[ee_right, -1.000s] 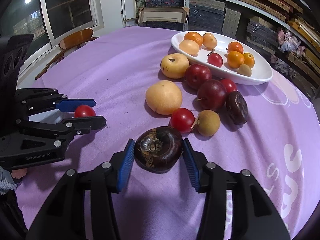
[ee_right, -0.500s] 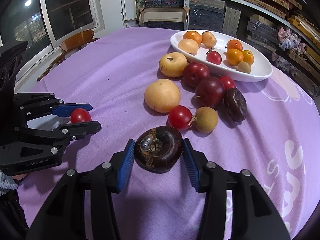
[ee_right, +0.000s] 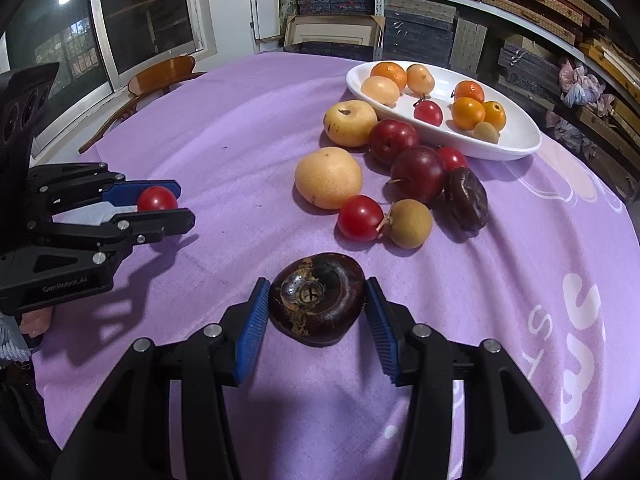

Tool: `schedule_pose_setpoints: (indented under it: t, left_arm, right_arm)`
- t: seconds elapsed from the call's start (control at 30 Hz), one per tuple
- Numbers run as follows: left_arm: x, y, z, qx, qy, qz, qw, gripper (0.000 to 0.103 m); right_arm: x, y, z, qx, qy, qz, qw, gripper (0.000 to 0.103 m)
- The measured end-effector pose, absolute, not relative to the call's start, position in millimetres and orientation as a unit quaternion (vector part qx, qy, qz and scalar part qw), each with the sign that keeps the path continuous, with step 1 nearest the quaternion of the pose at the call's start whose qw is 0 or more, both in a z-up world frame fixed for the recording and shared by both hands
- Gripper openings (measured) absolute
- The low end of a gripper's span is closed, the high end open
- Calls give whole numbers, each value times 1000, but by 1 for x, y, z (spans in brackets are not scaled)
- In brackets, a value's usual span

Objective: Organize fruits
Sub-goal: 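Carry the tomato and dark fruit over the white plate and open both tools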

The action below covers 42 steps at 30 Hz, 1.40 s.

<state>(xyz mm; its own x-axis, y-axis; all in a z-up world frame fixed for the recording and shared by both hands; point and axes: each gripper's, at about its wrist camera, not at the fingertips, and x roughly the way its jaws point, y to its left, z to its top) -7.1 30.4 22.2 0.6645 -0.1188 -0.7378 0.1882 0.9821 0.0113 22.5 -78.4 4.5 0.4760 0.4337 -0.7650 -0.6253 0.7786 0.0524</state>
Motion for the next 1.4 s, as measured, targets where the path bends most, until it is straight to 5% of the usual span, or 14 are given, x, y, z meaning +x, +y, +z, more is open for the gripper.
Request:
schedule_pose_setpoints:
  t: [0.5,1.03,1.13,1.27,1.4]
  left_arm:
    - [133,-2,94,24,358,-89,929,32]
    - [214,-22,39,18,387,-80,918,33]
    - [212,-20,37,20,378,-88,921,45]
    - [204,-34,30,53,381,-120,915,94]
    - [202,-37,27,69,372,-105,920,97]
  right_arm:
    - [93,-143,105,-55,310,242,918,47]
    - [306,-128,92,-8,385,177,906,47]
    - [335,-119,77,-1,402,169,900,47]
    - [360,-112,61,1,419,158,894,47]
    - [373,-115,47,20,432,153,889,47]
